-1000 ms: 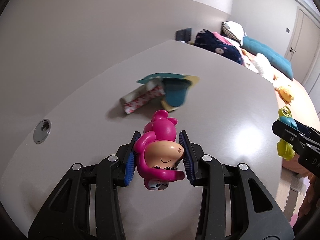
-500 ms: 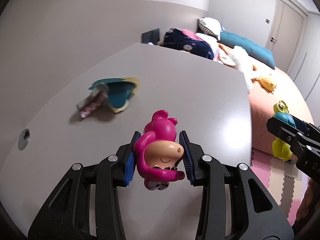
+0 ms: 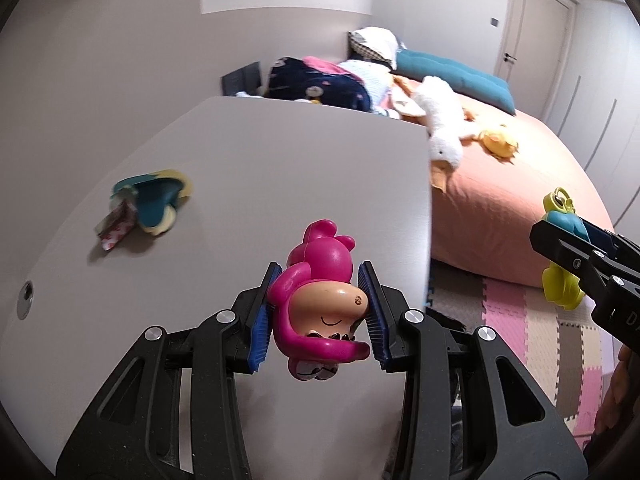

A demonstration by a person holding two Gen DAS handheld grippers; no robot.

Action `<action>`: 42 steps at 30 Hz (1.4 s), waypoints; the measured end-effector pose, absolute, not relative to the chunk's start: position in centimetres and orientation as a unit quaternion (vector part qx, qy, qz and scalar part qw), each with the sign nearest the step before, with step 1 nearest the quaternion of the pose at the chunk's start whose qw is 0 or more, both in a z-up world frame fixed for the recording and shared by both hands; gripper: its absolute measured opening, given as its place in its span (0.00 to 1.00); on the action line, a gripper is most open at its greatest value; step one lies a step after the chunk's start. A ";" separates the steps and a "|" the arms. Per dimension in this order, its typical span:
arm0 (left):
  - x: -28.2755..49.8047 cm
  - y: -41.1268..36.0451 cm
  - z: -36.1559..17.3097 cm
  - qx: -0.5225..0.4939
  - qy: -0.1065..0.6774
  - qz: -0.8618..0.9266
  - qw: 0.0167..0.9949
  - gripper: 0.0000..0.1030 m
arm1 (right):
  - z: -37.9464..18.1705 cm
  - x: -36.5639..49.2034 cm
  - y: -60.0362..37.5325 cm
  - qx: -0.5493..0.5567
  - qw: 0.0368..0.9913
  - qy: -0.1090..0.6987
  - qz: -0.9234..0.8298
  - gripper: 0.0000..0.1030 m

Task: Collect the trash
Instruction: 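Carry the pink doll and frog toy to the bin and release both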

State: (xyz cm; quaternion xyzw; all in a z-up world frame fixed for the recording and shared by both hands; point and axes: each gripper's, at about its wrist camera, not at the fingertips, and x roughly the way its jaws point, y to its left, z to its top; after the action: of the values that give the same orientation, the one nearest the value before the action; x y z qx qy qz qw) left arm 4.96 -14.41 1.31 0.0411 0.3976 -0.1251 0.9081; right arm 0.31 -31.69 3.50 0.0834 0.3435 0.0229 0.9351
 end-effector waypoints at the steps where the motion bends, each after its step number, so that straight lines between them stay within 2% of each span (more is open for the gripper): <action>1: 4.8 -15.0 1.3 0.044 0.397 -0.130 0.907 0.38 | 3.5 0.0 -32.2 0.085 0.935 0.343 0.018 0.58; 24: 2.1 -26.3 0.5 0.094 0.413 -0.256 0.869 0.39 | 2.5 -4.2 -42.9 0.134 0.927 0.339 -0.091 0.58; 25: 2.1 -26.6 0.4 0.097 0.417 -0.265 0.864 0.46 | 2.4 -4.3 -43.3 0.139 0.926 0.338 -0.095 0.59; 26: 1.9 -27.1 0.1 0.109 0.423 -0.273 0.857 0.59 | 2.4 -4.4 -43.7 0.142 0.925 0.338 -0.101 0.70; 27: 1.7 -27.5 0.0 0.119 0.423 -0.271 0.857 0.90 | 2.3 -4.4 -44.3 0.142 0.922 0.339 -0.118 0.78; 28: 1.5 -27.8 -0.1 0.134 0.412 -0.260 0.863 0.94 | 2.3 -4.6 -44.6 0.141 0.922 0.337 -0.129 0.79; 31: 1.3 -28.0 -0.4 0.160 0.404 -0.245 0.867 0.94 | 2.1 -4.9 -45.7 0.148 0.919 0.336 -0.145 0.79; 42: 2.1 -26.6 -0.3 0.149 0.410 -0.230 0.870 0.94 | 1.5 -4.5 -45.4 0.152 0.917 0.341 -0.141 0.79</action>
State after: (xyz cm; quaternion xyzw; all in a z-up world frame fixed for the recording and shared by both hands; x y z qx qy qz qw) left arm 2.06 -26.56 -0.34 0.1491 0.4100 -0.2298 0.8700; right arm -4.46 -45.40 1.54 0.1521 0.3411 -0.1415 0.9168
